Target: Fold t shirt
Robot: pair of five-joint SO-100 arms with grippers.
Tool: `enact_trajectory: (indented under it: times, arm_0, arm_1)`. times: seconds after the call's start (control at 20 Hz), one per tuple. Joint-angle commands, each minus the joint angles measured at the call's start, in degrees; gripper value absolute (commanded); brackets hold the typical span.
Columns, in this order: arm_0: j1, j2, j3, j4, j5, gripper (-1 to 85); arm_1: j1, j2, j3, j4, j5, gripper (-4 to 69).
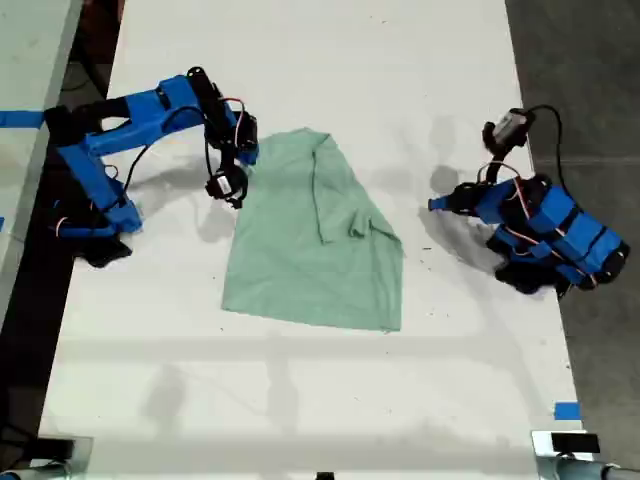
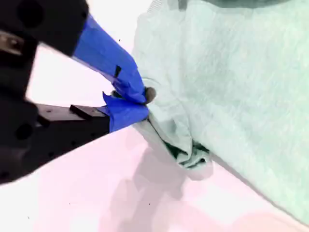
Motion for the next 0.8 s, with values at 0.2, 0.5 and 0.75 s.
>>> enact_trajectory:
  times: [0.2, 0.5, 0.75]
  arm_0:
    - [0.53, 113.03, 93.78, -27.16, 3.08, 1.4]
    - [0.79, 113.03, 93.60, -27.07, 3.25, -0.2]
    - [-0.26, 110.39, 88.07, -26.63, 3.78, 2.4]
  arm_1:
    - [-3.60, 0.88, 2.29, -0.26, -8.61, 9.6]
    - [-3.60, 0.88, 2.29, -0.26, -8.61, 9.6]
    - [-3.52, 0.88, 2.29, -0.26, -8.61, 9.4]
